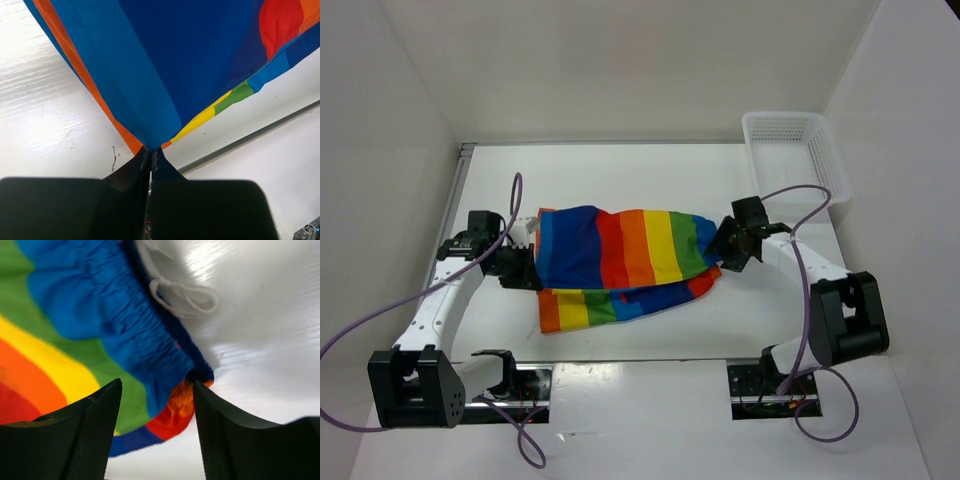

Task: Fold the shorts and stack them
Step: Fold the shorts

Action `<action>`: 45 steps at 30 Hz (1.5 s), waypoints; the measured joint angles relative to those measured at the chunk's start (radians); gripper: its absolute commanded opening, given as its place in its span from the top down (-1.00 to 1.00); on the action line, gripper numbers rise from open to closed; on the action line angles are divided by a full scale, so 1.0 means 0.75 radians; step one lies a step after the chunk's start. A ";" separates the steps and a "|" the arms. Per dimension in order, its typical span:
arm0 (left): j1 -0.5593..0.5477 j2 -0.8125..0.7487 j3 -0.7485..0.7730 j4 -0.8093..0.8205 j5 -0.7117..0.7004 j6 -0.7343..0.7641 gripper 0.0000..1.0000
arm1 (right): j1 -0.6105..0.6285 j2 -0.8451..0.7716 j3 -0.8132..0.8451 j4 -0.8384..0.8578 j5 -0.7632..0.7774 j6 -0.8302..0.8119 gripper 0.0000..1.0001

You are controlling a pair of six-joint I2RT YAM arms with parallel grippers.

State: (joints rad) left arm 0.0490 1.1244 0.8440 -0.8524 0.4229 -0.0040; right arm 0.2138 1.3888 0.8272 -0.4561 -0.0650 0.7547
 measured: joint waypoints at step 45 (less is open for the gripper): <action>0.000 0.058 0.147 -0.027 -0.017 0.000 1.00 | 0.003 0.051 0.001 0.009 0.174 0.009 1.00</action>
State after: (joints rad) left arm 0.0490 1.1679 0.9543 -0.8726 0.4103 -0.0040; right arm 0.2161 1.4269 0.8276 -0.4496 0.0654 0.7612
